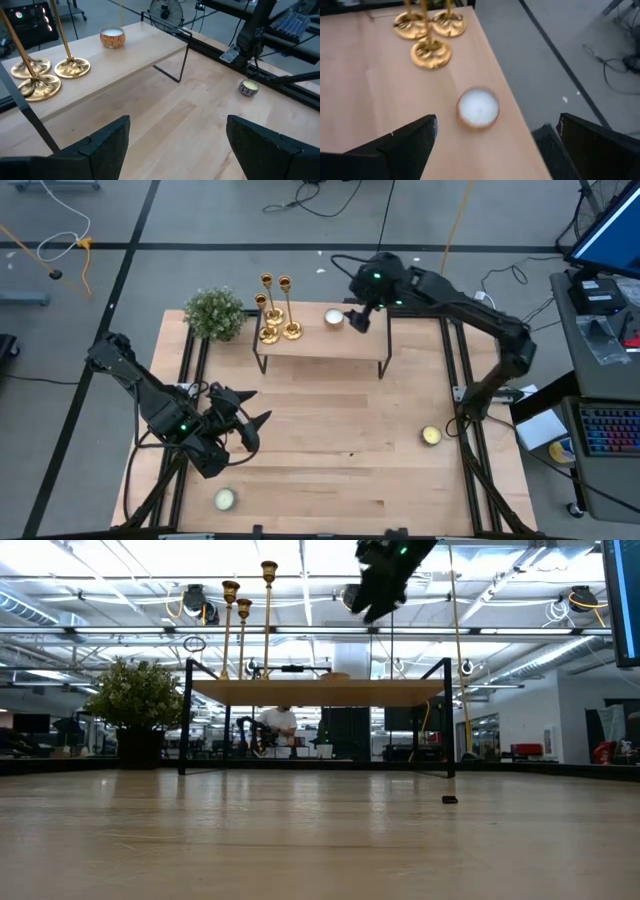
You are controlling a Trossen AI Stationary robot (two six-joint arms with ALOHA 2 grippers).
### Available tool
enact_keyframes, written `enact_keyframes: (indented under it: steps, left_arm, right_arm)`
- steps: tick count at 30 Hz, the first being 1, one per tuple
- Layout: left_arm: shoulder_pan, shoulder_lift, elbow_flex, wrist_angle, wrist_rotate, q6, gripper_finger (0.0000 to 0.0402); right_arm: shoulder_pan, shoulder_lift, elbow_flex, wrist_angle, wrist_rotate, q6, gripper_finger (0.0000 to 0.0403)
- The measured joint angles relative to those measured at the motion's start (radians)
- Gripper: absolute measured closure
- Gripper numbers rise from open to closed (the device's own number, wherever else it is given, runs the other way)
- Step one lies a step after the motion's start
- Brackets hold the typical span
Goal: Pick & Place candle stick holders
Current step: Put the red scented candle on the shelf
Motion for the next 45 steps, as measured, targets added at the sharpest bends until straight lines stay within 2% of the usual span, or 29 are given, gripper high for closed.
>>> enact_keyframes:
  steps: [11,16,19,26,33,39,45]
  left_arm:
    - [0.0,0.0,0.0,-0.002,0.0,0.088,0.0075]
    - [0.0,0.0,0.0,-0.002,-0.003,0.09,0.0075]
    - [0.0,0.0,0.0,-0.002,-0.004,0.089,0.0075]
    - [0.0,0.0,0.0,0.0,-0.029,0.061,0.0075]
    - [0.0,0.0,0.0,0.02,-0.011,0.002,0.0075]
    - [0.0,0.0,0.0,0.083,0.05,0.044,0.0075]
    - [0.0,0.0,0.0,0.121,0.051,0.069,0.0075]
  right_arm:
    - [0.09,-0.221,-0.001,-0.391,-0.003,0.213,0.0006]
    - [0.142,-0.324,-0.06,-0.483,-0.003,0.318,0.0005]
    - [0.167,-0.389,-0.13,-0.529,-0.02,0.391,0.0006]
    - [0.205,-0.542,-0.361,-0.549,-0.196,0.52,0.0004]
    - [0.205,-0.669,-0.605,-0.548,-0.317,0.616,0.0003]
    - [0.205,-0.744,-0.806,-0.55,-0.349,0.689,0.0006]
    - [0.205,-0.806,-0.947,-0.548,-0.34,0.812,0.0003]
